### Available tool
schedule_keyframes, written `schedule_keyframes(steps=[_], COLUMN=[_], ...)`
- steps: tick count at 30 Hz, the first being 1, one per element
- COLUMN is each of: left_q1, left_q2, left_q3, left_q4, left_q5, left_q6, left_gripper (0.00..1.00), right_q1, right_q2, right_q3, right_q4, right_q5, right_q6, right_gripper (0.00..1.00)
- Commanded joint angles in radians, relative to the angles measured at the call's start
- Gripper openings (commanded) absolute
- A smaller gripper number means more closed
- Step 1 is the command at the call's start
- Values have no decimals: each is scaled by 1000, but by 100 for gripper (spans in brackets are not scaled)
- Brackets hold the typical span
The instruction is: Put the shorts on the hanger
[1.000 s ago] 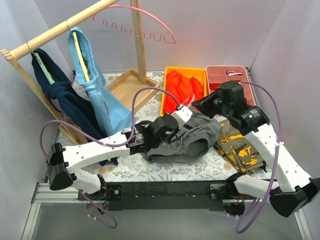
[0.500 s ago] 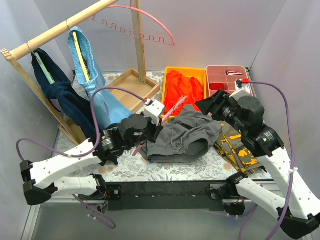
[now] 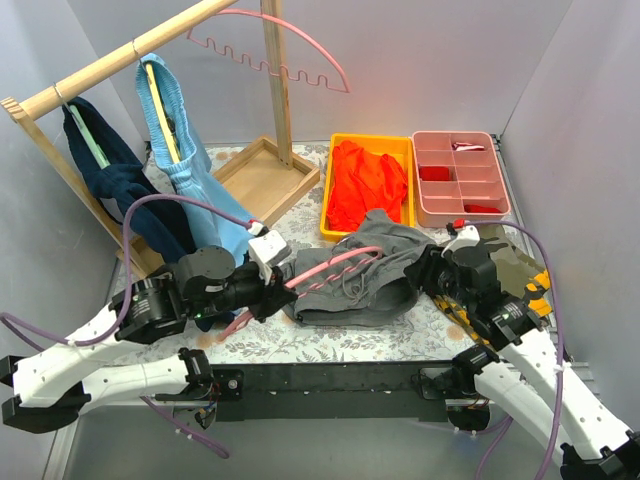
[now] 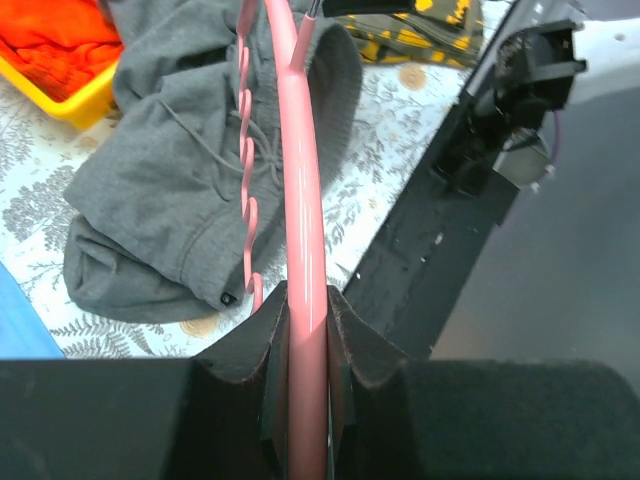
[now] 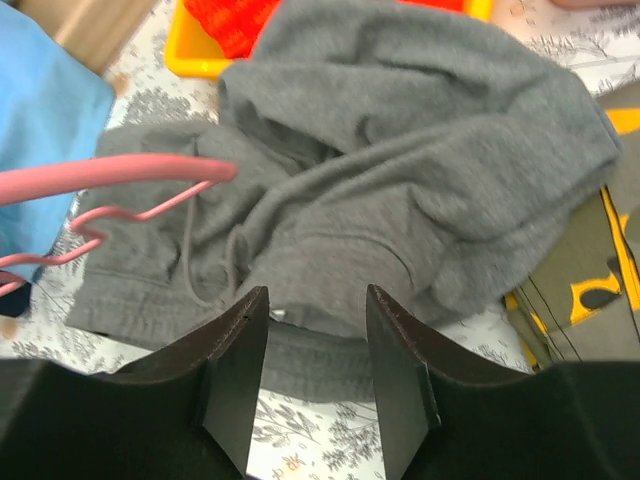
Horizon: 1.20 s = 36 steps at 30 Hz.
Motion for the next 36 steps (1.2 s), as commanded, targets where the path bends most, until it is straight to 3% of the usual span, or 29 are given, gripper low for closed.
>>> schedule_keyframes(steps=[1,10,16,22,28,29,31,36], left_q1=[1,1,3,1,1,1,1,1], left_q2=[-40,-12,6,38,44,50,60,90], left_q3=[64,92,97,90,48,29,-3,-123], left_q4=[-71,-113,-113,-104,-35,-18,78,277], left_q5=[84,197,256,286,265,263,268,194], left_q6=[17,38,52,55,55,57,66,115], left_gripper=[0,0,0,0,0,0,0,0], right_q1=[3,3,3,3,3,3,3,7], right_q2=[-63,-101,-126,-104,-60,-48,3,109], right_q3=[-41,-119,-150,-184,-155,-124,-87,145], right_q4=[9,-2,-20,-5,37,38,38,-22], right_q5=[37,43,48,52,91,95,97,78], right_q6=[-24,1,36,62,53,42,30,-15], right_gripper=[50,48,54,53,34,18,5,1])
